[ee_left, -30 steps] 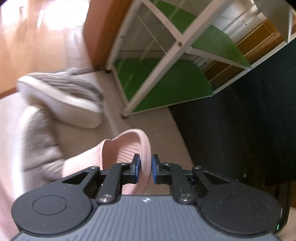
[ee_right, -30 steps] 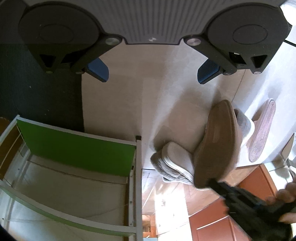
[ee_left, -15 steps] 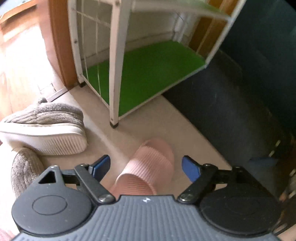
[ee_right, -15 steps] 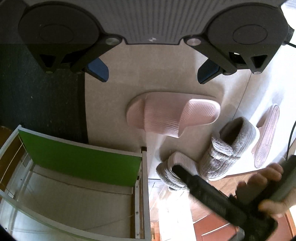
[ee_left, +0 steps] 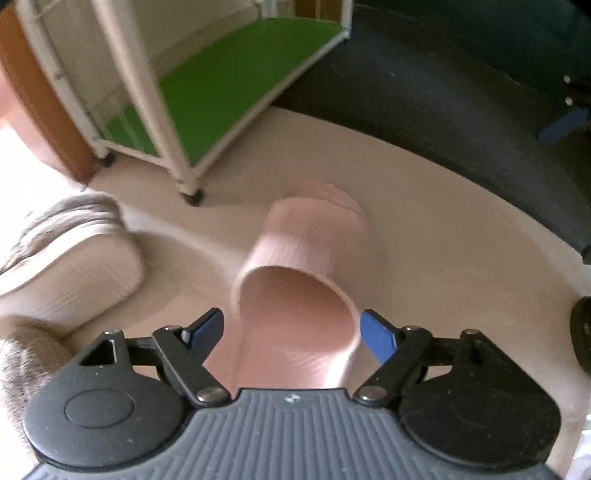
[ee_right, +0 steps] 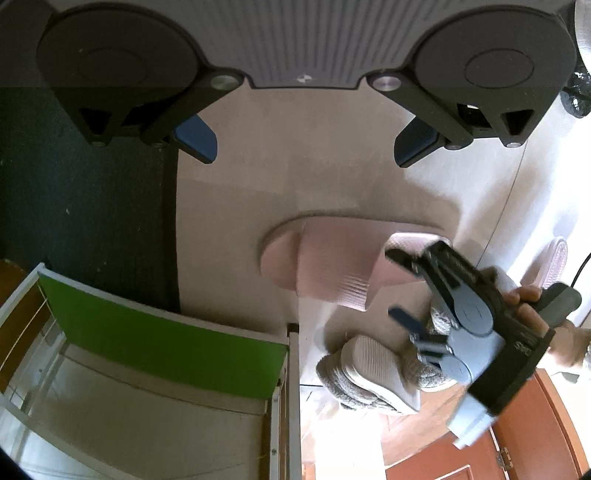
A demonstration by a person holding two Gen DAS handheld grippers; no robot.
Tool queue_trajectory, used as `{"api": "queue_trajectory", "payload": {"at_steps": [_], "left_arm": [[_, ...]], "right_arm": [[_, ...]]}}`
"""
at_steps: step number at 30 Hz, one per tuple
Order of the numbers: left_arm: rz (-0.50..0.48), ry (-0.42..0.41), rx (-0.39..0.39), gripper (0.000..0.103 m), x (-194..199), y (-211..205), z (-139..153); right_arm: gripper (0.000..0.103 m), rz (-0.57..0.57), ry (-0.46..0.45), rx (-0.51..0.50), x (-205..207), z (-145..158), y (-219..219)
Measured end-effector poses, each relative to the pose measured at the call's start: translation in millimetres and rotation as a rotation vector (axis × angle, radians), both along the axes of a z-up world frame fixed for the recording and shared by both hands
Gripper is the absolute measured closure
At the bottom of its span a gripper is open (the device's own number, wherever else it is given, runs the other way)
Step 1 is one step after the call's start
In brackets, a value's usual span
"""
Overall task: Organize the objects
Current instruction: 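Carry the slide toward the dark mat, lower it, open the left gripper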
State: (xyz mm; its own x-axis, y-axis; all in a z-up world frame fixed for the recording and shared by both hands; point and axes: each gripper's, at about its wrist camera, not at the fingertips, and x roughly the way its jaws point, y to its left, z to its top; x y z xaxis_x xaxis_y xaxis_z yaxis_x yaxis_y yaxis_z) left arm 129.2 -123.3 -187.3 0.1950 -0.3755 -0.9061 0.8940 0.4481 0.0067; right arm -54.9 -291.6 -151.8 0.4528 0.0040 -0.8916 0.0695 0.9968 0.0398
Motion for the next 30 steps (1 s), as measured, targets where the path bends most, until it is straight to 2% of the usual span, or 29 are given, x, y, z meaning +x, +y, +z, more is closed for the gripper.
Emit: {"api": "queue_trajectory", "payload": {"at_steps": [2, 3, 4, 5, 9, 11, 12, 16, 19, 22, 26, 30], "left_arm": [[0.044, -0.012, -0.014, 0.023, 12.3, 12.3, -0.9], [0.068, -0.022, -0.009, 0.029, 19.9, 15.8, -4.6], [0.084, -0.021, 0.000, 0.041, 26.0, 15.7, -10.9], [0.101, -0.010, 0.010, 0.045, 34.1, 13.2, -18.3], [0.074, 0.042, -0.022, 0.051, 45.4, -3.7, -34.9], [0.046, 0.050, -0.032, 0.066, 44.6, -12.4, -42.0], [0.043, 0.072, -0.030, 0.081, 45.9, -15.7, -45.8], [0.111, 0.119, -0.093, 0.096, 47.8, -11.8, -40.9], [0.193, 0.130, -0.083, 0.097, 42.4, -1.4, -33.8], [0.271, 0.204, -0.103, 0.097, 26.7, 14.2, -24.2], [0.327, 0.268, -0.117, 0.097, -13.6, 27.6, -12.8], [0.393, 0.335, -0.125, 0.097, -52.5, 30.4, -16.4]], "right_arm": [[0.000, 0.004, 0.002, -0.016, -3.3, -0.7, -1.0], [0.000, 0.005, 0.009, -0.025, -4.0, -2.2, -1.2], [0.000, 0.003, 0.016, -0.028, -5.2, -3.9, -0.8], [0.000, 0.002, 0.026, -0.026, -5.3, -6.1, -0.6], [0.000, 0.011, 0.042, -0.026, -5.6, -8.8, 2.4], [0.000, 0.019, 0.038, -0.046, -5.5, -9.0, 3.7], [0.000, 0.020, 0.042, -0.053, -6.4, -9.8, 4.1], [0.000, 0.013, 0.063, -0.051, -6.8, -13.4, 4.1], [0.000, 0.009, 0.050, -0.052, -7.6, -11.2, 3.8], [0.000, -0.010, 0.032, -0.043, -6.9, -8.2, 1.9], [0.000, -0.022, 0.017, -0.033, -8.3, -5.5, 0.4], [0.000, -0.028, 0.009, -0.026, -8.5, -3.9, -0.7]]}}
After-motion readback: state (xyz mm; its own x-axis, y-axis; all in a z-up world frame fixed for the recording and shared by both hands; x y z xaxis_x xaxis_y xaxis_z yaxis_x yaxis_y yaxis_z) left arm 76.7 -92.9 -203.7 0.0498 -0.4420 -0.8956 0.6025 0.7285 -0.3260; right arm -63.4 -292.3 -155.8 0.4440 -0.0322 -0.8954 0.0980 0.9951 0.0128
